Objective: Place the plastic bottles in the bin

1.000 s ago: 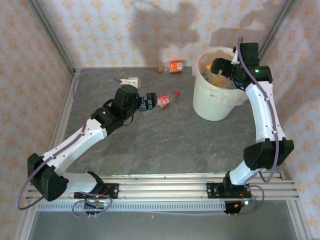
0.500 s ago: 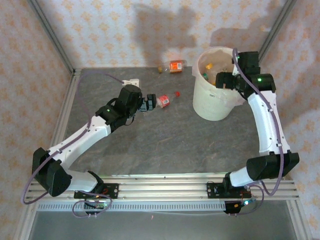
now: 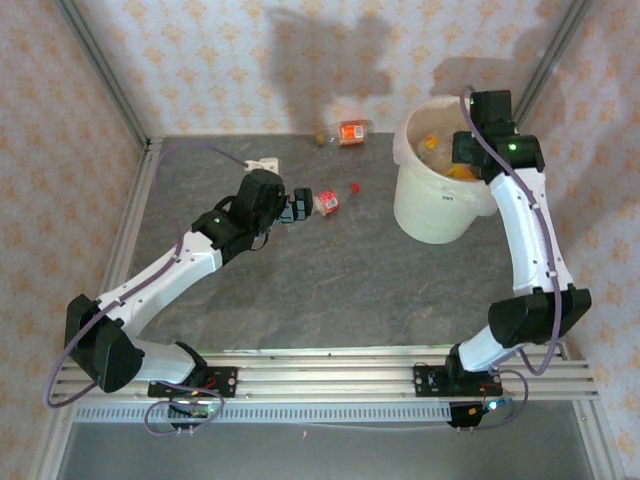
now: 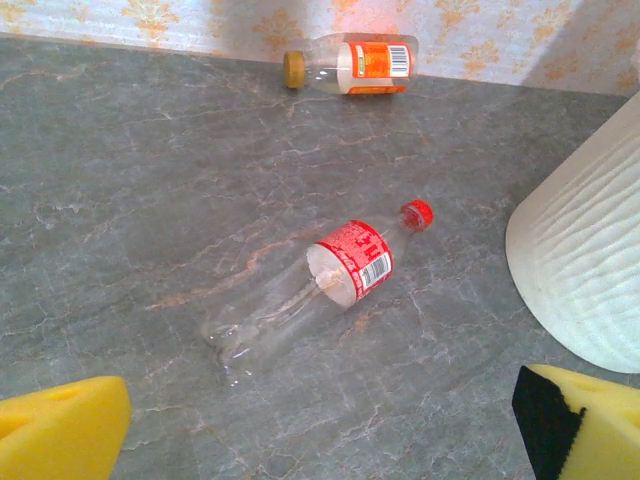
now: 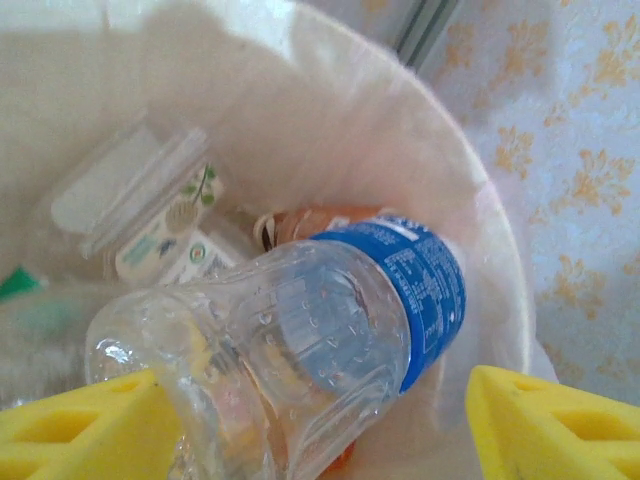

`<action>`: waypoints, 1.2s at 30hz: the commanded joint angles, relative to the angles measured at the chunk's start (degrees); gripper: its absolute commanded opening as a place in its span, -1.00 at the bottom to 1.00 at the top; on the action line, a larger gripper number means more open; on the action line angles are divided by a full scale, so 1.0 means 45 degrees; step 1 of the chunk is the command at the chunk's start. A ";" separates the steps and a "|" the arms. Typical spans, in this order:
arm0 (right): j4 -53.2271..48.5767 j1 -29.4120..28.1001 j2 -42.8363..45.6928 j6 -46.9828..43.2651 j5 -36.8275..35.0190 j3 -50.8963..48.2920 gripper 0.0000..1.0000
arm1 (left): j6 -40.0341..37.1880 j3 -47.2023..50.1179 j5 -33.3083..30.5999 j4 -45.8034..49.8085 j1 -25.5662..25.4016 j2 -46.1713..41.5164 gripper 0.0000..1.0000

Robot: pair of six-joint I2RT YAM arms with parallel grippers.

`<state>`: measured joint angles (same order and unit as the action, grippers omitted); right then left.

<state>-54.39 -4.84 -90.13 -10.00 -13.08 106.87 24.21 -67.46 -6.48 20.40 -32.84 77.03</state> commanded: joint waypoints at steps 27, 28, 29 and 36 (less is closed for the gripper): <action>-0.0341 0.1026 -0.1418 0.1752 0.3466 0.2498 0.94 | 0.0498 0.0069 -0.0161 0.0055 0.0460 -0.0042 1.00; -0.0307 0.1028 -0.1342 0.1762 0.3633 0.2208 0.95 | 0.0484 0.0064 -0.0143 0.0056 0.0458 -0.0045 1.00; -0.0279 0.1053 -0.1286 0.1776 0.3747 0.1998 0.95 | 0.0480 0.0078 -0.0132 0.0066 0.0476 -0.0033 0.99; -0.0471 0.1061 -0.1647 0.2159 0.5699 0.1258 0.97 | 0.0513 0.0187 0.0013 0.0075 0.0607 0.0112 1.00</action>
<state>-55.99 -0.32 -96.84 -2.09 6.39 113.16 25.69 -67.31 -6.44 20.40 -30.61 77.03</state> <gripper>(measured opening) 0.988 0.998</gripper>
